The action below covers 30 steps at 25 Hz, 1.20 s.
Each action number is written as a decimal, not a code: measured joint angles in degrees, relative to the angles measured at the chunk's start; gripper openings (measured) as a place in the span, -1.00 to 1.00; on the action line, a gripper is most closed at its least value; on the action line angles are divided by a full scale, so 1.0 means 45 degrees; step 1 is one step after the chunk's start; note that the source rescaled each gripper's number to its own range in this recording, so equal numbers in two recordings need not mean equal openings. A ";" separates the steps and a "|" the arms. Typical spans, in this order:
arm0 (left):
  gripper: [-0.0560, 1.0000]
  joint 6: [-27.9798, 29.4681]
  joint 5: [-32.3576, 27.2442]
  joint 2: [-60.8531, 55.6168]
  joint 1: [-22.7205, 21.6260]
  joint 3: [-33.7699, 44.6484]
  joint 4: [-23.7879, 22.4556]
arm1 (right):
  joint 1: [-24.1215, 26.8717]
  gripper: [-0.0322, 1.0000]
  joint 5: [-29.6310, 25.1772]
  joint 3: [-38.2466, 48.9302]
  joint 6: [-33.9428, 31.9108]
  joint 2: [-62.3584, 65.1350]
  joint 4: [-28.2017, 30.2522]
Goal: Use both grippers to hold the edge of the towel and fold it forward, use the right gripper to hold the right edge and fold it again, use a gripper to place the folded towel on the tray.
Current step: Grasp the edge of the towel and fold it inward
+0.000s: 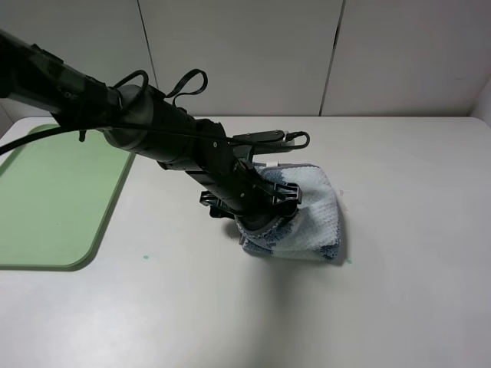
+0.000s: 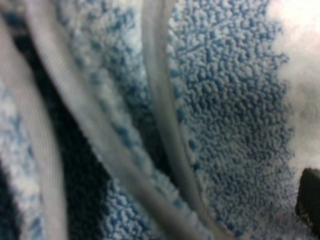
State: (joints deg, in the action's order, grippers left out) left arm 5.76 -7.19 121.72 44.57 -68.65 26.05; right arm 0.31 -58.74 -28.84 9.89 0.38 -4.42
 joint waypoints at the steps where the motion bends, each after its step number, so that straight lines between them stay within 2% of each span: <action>1: 0.92 0.0000 0.0000 0.0000 0.0000 0.0000 0.0000 | 0.0000 1.00 0.0000 0.0000 0.0000 0.0000 0.0000; 5: 0.87 0.0000 0.0048 0.0010 0.0010 0.0000 0.0000 | 0.0000 1.00 0.0000 0.0000 0.0000 0.0000 0.0000; 8: 0.68 0.0000 0.0048 0.0023 0.0010 0.0000 -0.0123 | 0.0000 1.00 0.0000 0.0000 0.0000 0.0000 -0.0012; 15: -0.13 0.0000 0.0079 0.0023 0.0010 0.0000 -0.0197 | 0.0000 1.00 0.0000 0.0000 0.0000 0.0000 -0.0033; 19: -0.51 0.0000 0.0092 0.0023 0.0010 0.0000 -0.0477 | 0.0000 1.00 0.0000 0.0000 0.0000 0.0000 -0.0033; 21: -0.56 0.0000 0.0092 0.0023 0.0010 0.0000 -0.0534 | 0.0000 1.00 0.0000 0.0000 0.0000 0.0000 -0.0033; 30: -0.56 -0.0040 0.0092 0.0023 0.0010 0.0000 -0.0559 | 0.0000 1.00 0.0000 0.0000 0.0000 0.0000 -0.0033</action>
State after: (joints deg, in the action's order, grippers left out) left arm 5.58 -6.77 121.82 44.61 -68.65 23.54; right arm 0.31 -58.74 -28.84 9.89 0.38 -4.57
